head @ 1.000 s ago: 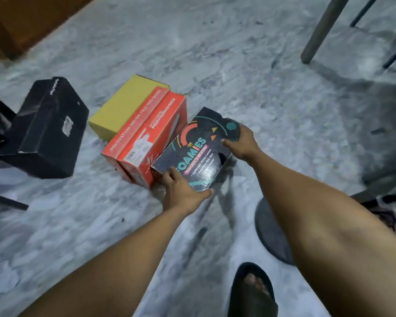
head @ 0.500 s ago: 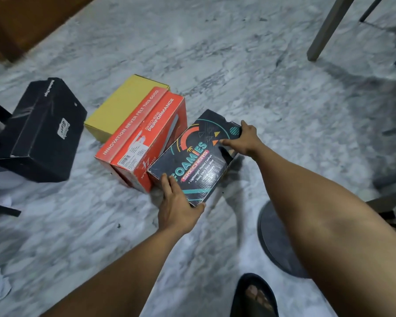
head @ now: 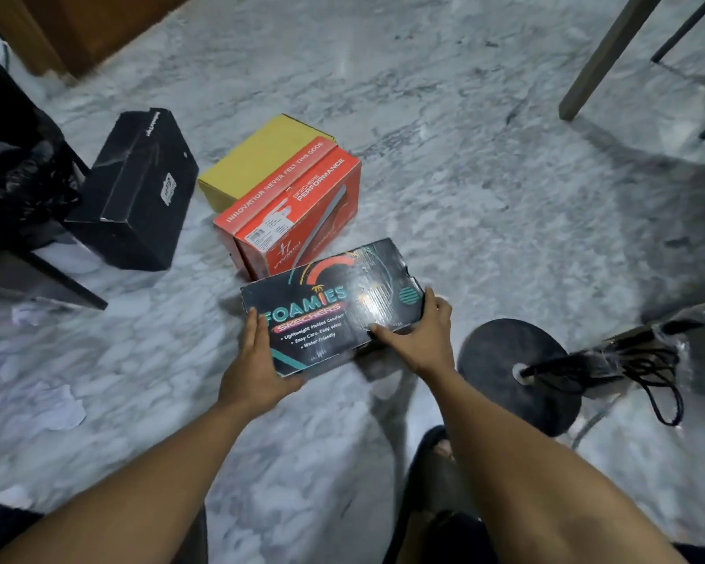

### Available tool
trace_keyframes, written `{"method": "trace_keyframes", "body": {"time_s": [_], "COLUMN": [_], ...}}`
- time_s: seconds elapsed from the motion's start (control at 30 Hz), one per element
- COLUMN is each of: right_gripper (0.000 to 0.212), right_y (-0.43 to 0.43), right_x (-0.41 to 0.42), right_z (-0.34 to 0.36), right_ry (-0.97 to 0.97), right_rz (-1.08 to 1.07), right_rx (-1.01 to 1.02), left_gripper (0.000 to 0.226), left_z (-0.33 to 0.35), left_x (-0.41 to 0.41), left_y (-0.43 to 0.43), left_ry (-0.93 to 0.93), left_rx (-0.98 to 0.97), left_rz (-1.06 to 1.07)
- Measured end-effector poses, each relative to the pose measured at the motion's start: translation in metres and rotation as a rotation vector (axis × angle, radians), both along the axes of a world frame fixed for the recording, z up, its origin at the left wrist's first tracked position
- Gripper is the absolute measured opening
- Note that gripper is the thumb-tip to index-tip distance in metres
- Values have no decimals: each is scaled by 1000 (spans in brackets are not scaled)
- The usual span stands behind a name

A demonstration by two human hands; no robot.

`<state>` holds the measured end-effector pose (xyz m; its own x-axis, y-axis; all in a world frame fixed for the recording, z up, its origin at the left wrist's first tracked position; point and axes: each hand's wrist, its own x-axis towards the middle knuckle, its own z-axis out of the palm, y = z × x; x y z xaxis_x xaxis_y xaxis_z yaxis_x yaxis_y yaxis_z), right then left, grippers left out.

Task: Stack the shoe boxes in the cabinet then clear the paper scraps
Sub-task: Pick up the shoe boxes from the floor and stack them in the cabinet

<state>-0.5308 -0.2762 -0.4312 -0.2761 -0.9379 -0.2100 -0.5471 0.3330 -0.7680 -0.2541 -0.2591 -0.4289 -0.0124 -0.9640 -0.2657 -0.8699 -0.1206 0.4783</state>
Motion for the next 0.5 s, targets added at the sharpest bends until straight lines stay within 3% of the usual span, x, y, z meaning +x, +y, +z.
{"method": "trace_keyframes", "body": {"time_s": [0.23, 0.4, 0.5], "right_gripper": [132, 135, 121], "right_y": [73, 58, 43], "right_x": [62, 61, 58], "right_z": [-14, -20, -15], "right_ry": [49, -48, -143], "right_rz": [96, 128, 191], "right_rx": [-28, 23, -30], "left_gripper": [143, 147, 144], "left_z": [-3, -15, -24], "left_x": [85, 108, 114], "left_y": [27, 35, 34], "left_ry": [-9, 287, 410], "left_rx": [44, 86, 100], "left_rz": [76, 228, 284]}}
